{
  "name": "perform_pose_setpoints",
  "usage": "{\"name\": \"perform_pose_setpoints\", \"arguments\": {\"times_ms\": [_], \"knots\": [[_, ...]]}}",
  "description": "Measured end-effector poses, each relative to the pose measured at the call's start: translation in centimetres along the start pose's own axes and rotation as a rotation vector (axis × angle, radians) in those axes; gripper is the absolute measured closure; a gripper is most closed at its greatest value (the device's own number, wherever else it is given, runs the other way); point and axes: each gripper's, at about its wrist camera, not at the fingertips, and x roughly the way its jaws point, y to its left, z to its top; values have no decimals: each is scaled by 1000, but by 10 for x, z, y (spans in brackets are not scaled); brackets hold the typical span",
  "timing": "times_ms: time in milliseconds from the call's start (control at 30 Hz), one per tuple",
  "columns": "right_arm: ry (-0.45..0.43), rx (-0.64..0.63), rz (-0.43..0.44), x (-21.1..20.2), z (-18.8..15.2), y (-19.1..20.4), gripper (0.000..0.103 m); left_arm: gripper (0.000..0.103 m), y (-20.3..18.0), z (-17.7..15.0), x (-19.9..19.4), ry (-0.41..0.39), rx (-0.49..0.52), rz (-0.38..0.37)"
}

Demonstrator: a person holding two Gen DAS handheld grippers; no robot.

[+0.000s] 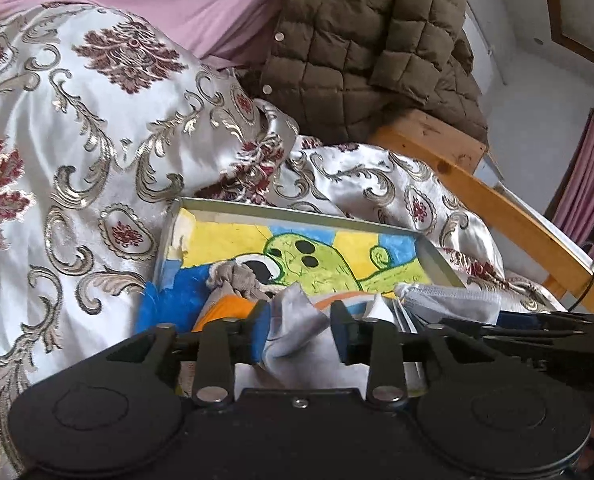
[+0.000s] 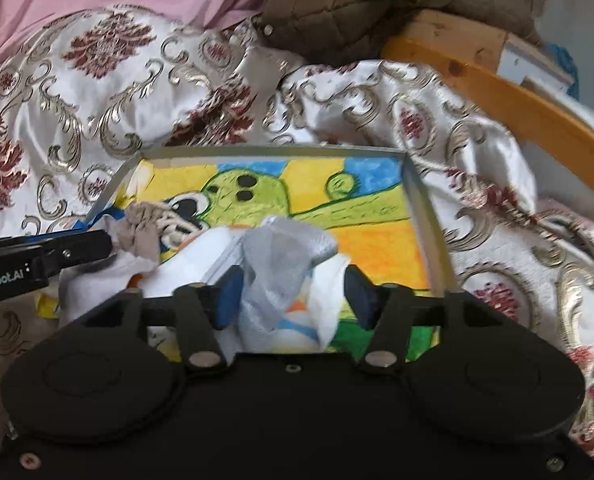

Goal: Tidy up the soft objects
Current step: 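Open both tools to release the mask and cloth into the tray, then withdraw both tools from the tray toward the black pouch and green bead jar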

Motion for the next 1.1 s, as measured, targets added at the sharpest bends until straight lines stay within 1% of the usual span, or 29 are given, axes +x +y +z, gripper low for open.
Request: {"name": "perform_pose_setpoints", "arguments": {"times_ms": [67,133,200,333,433,467,533,600,700,767,800,833,933,1100], "knots": [[-12,2,-9,-8,2,-4,45,56,0,2,-7,-15,-13,13],[-33,11,-12,-19,3,-9,30,52,0,4,-14,-30,-22,17],[-59,8,-17,-31,5,-14,20,50,-2,8,-23,-43,-12,22],[-107,8,-22,-57,10,-19,8,43,-5,12,-42,-77,-19,32],[-143,25,-12,-80,11,-24,1,37,-9,12,-62,-111,-22,32],[-155,22,-8,-86,12,-24,1,34,-12,11,-70,-124,-15,31],[-187,7,-1,-105,9,-26,1,32,-17,10,-84,-143,11,25],[-211,-7,3,-123,4,-27,1,30,-23,8,-98,-153,40,15],[-240,-14,12,-150,-4,-30,1,24,-32,6,-120,-169,73,0],[-253,-8,15,-168,-8,-33,1,16,-36,4,-136,-181,80,-12],[-257,-1,19,-177,-11,-35,1,14,-38,2,-143,-184,86,-17],[-260,3,24,-184,-14,-36,1,10,-40,-1,-151,-186,94,-22],[-265,6,38,-208,-25,-39,1,5,-46,-11,-173,-182,124,-39],[-263,-11,64,-243,-53,-39,1,3,-53,-34,-202,-147,188,-70]]}}
